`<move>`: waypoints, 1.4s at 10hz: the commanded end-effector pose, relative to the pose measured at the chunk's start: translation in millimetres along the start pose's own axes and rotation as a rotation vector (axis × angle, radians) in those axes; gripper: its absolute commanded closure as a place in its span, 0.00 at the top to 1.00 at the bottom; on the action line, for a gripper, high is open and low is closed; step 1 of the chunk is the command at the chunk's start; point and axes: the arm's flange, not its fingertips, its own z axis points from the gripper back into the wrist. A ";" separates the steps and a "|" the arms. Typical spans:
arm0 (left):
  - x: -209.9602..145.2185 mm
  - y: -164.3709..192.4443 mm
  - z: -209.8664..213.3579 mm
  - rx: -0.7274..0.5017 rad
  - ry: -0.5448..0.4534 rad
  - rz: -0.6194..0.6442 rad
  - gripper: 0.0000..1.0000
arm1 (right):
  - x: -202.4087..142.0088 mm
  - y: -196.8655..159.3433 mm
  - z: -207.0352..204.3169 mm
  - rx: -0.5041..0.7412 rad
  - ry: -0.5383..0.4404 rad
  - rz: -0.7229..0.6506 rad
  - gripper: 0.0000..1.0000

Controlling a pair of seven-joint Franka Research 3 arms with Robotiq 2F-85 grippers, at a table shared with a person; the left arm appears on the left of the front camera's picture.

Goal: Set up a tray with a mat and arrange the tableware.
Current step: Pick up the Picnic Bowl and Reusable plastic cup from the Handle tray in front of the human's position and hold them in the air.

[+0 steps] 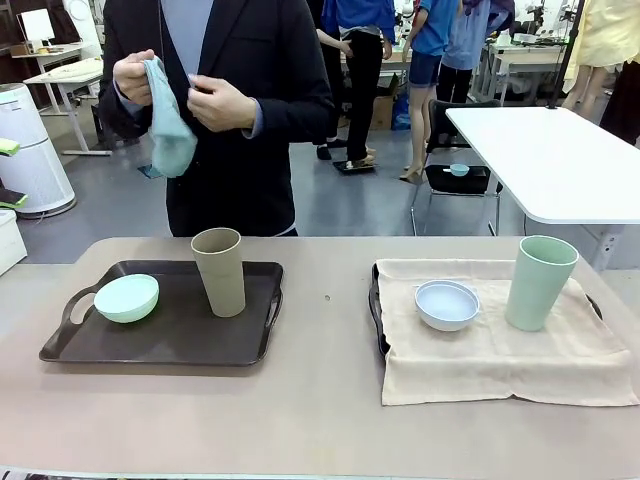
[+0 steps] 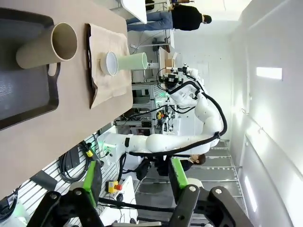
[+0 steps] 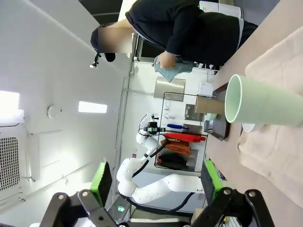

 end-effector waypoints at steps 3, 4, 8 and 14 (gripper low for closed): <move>-3.1 0.8 4.2 0.010 0.007 -0.012 0.75 | 0.1 0.0 2.7 0.002 0.023 0.002 1.00; -3.1 0.8 4.2 0.010 0.007 -0.012 0.75 | 0.1 0.0 2.7 0.002 0.023 0.002 1.00; 22.3 -42.2 25.1 0.225 -0.029 0.083 0.75 | -8.3 48.2 -96.6 -0.191 0.066 0.206 1.00; 71.3 -99.7 2.2 1.082 0.094 0.352 0.75 | -73.9 52.5 -342.3 -0.353 0.370 1.273 1.00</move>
